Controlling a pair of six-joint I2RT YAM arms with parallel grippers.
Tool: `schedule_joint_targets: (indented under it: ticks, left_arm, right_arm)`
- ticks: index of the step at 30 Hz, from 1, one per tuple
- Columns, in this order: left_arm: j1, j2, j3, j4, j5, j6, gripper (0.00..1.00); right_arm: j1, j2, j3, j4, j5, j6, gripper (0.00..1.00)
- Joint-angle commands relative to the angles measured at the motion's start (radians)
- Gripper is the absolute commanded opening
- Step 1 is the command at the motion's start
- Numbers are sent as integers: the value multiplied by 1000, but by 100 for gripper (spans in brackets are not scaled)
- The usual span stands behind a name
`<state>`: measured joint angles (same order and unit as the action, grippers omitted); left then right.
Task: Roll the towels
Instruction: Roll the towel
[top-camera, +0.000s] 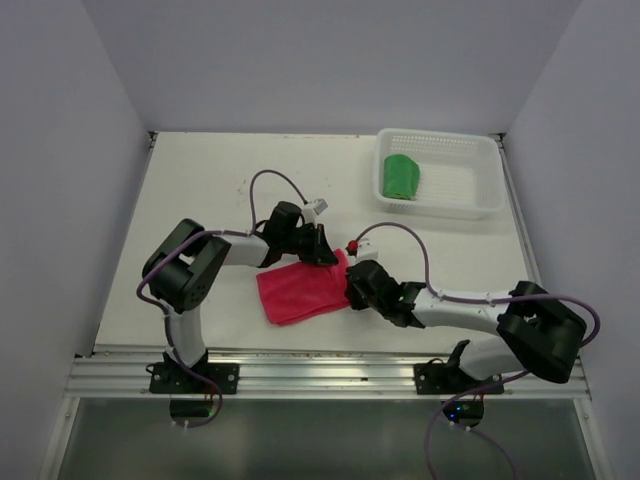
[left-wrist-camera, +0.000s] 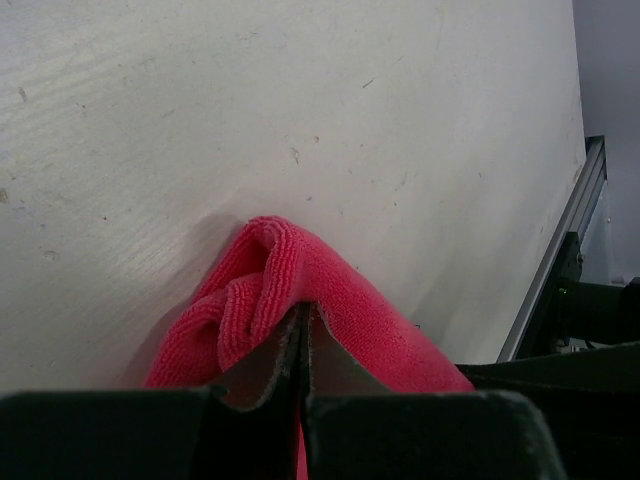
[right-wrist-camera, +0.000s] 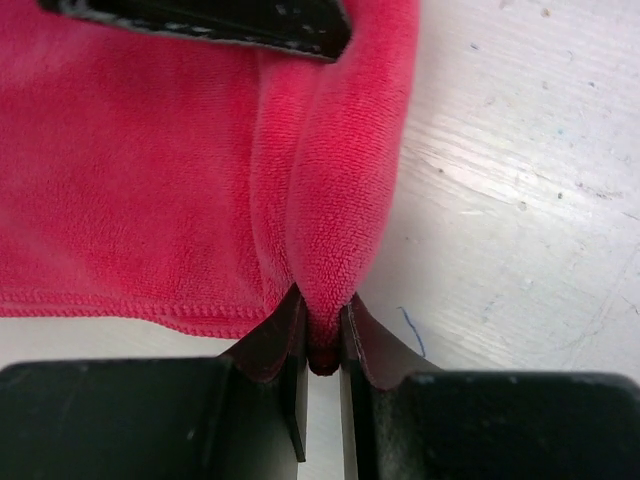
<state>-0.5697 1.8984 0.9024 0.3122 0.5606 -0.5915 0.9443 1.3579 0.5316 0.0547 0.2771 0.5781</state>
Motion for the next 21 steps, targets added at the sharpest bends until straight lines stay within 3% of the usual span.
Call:
schedule_joint_targets:
  ticks: [1,12,21]
  left_arm:
    - [27,8,0,-140,-107,38,3]
    - [93,-87,23,-209,-102,56,4]
    - [103,-185,15,-236,-102,48,5]
  right_arm:
    - [105,39,89,-101,189,-87,0]
    - [258,257,312,-373,499,-50,0]
    - [312,355,445,-538,616,-26,0]
